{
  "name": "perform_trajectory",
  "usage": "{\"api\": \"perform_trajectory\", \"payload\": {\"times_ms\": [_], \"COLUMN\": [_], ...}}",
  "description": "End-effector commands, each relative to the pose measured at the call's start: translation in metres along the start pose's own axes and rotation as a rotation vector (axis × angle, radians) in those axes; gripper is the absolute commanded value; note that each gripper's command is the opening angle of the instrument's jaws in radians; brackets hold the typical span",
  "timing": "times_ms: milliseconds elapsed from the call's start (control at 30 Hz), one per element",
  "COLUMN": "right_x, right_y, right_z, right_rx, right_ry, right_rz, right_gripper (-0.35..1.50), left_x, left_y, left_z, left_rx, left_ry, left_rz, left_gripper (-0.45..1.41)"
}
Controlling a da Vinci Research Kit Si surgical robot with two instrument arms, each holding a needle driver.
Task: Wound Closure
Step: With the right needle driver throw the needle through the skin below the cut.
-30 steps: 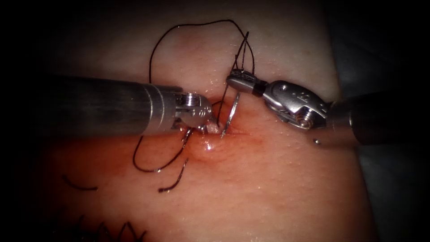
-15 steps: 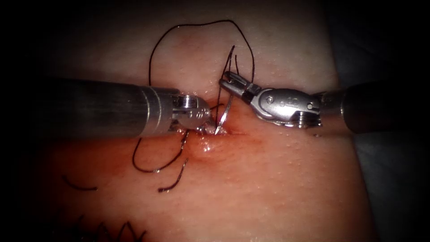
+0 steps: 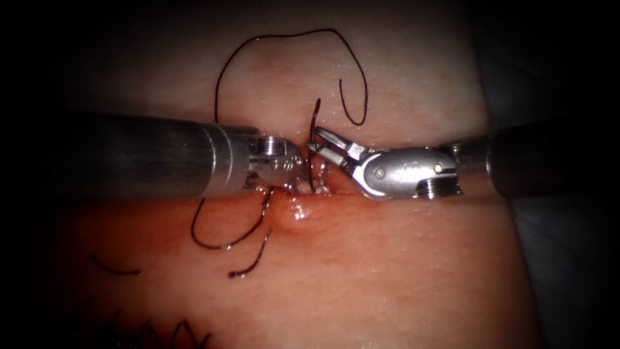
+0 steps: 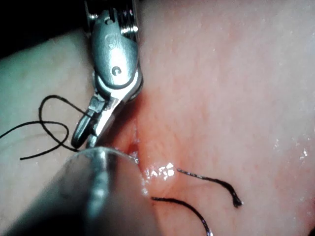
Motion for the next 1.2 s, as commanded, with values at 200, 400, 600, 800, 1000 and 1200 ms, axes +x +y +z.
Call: {"api": "perform_trajectory", "payload": {"times_ms": [200,400,600,800,1000,1200], "right_x": [-0.0005,-0.0002,-0.0005,-0.0010,-0.0013,-0.0012], "right_y": [-0.0019,-0.0005,0.0005,0.0022,0.0034,0.0039], "right_z": [0.0000,0.0003,0.0002,0.0004,0.0008,0.0010], "right_rx": [0.032,0.041,0.078,0.086,0.111,0.133], "right_ry": [-0.001,-0.003,-0.025,-0.045,-0.042,-0.037], "right_rz": [0.010,0.097,0.198,0.248,0.317,0.361], "right_gripper": [-0.35,-0.35,-0.35,-0.35,-0.35,-0.35], "left_x": [0.0005,0.0011,0.0017,0.0026,0.0038,0.0044], "left_y": [-0.0006,-0.0009,0.0022,0.0069,0.0094,0.0102], "left_z": [-0.0002,-0.0050,-0.0093,-0.0089,-0.0048,-0.0020], "left_rx": [0.020,0.251,0.376,0.416,0.412,0.404], "left_ry": [0.019,0.188,0.302,0.320,0.341,0.363], "left_rz": [-0.006,-0.098,-0.102,-0.103,-0.080,-0.060], "left_gripper": [0.34,0.29,0.05,-0.18,-0.25,-0.27]}}
